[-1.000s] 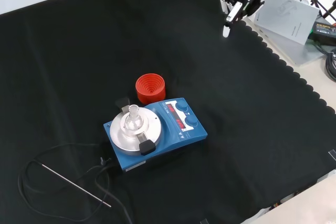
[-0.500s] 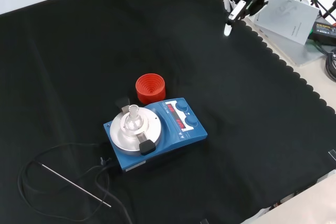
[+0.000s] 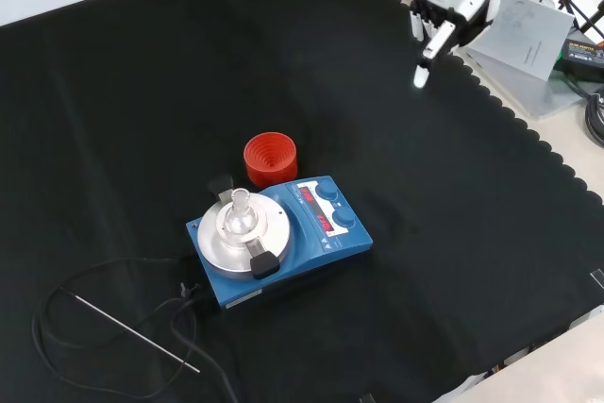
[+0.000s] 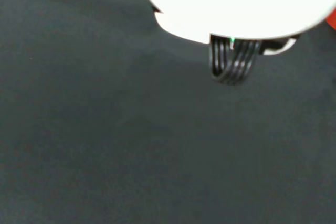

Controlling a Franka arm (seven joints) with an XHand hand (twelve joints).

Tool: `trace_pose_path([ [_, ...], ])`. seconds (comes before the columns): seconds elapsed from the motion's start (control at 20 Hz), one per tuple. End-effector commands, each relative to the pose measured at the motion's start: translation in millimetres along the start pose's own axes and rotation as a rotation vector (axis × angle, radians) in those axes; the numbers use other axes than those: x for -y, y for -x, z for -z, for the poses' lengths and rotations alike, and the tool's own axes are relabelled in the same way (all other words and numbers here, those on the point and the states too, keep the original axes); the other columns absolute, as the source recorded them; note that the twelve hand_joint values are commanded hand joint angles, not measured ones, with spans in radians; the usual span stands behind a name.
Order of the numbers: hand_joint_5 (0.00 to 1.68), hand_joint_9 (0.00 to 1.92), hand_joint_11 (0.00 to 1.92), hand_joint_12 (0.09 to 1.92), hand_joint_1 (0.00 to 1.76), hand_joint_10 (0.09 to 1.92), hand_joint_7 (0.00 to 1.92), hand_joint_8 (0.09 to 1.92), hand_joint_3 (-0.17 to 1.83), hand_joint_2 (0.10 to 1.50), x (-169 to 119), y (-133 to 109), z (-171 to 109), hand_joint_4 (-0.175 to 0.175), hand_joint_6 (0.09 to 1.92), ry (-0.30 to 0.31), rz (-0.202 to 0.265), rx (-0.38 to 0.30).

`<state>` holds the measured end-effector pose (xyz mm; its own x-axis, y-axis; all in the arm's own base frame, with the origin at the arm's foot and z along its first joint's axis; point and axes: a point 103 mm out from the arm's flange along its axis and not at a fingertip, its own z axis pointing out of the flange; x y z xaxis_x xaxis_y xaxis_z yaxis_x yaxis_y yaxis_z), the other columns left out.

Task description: Turn on the heater.

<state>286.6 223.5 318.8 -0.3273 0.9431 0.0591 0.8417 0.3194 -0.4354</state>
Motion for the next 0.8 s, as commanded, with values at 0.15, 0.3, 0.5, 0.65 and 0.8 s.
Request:
trace_pose_path([
  [0.15, 0.07, 1.57, 1.30, 1.13, 1.53, 1.27, 1.54, 1.40, 1.25, 0.49, -1, -25, -1, -0.049, 0.56, -0.002, 0.010, 0.021],
  [0.3, 0.07, 1.58, 1.30, 1.13, 1.53, 1.27, 1.54, 1.41, 1.25, 0.49, -1, -30, -3, -0.049, 0.56, -0.002, 0.010, 0.015],
  [0.5, 0.07, 1.59, 1.30, 1.13, 1.53, 1.26, 1.54, 1.41, 1.24, 0.50, -4, -34, -6, -0.048, 0.55, -0.008, 0.006, 0.027],
  [0.65, 0.07, 1.59, 1.30, 1.13, 1.53, 1.26, 1.54, 1.41, 1.24, 0.50, -18, -39, -14, -0.048, 0.55, -0.019, 0.005, 0.030],
  [0.8, 0.07, 1.60, 1.30, 1.14, 1.54, 1.26, 1.55, 1.41, 1.24, 0.50, -34, -35, -18, -0.048, 0.55, -0.041, 0.007, 0.019],
])
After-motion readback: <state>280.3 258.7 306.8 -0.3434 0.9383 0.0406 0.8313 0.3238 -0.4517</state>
